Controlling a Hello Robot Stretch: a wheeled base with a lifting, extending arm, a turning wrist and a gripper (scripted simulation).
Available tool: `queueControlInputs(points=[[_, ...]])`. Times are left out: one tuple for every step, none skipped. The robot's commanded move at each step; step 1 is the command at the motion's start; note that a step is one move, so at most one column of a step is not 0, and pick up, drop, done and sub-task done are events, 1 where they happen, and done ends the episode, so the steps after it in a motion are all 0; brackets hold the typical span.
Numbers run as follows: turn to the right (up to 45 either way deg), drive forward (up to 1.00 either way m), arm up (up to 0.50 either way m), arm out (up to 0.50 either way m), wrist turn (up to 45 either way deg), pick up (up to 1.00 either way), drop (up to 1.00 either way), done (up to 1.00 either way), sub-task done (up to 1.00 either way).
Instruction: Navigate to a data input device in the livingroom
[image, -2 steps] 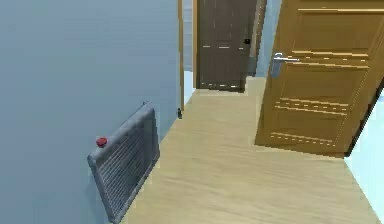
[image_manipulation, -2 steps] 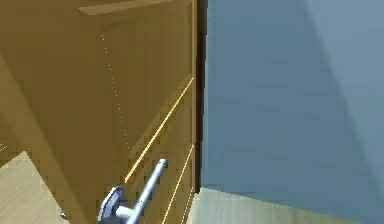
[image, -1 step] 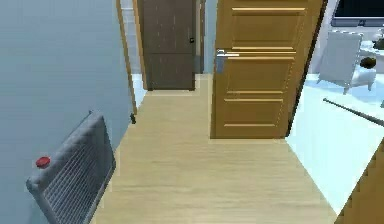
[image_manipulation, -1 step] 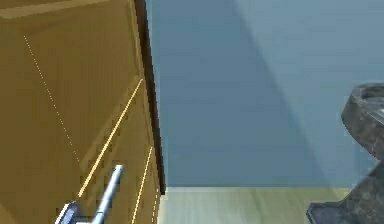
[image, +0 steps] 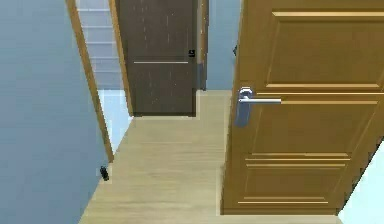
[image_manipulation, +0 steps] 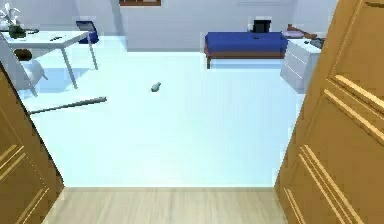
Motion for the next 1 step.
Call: queueControlInputs(points=[[0.0, 1.00, 0.00, 0.00, 0.0, 0.00, 0.00, 0.00, 0.00]])
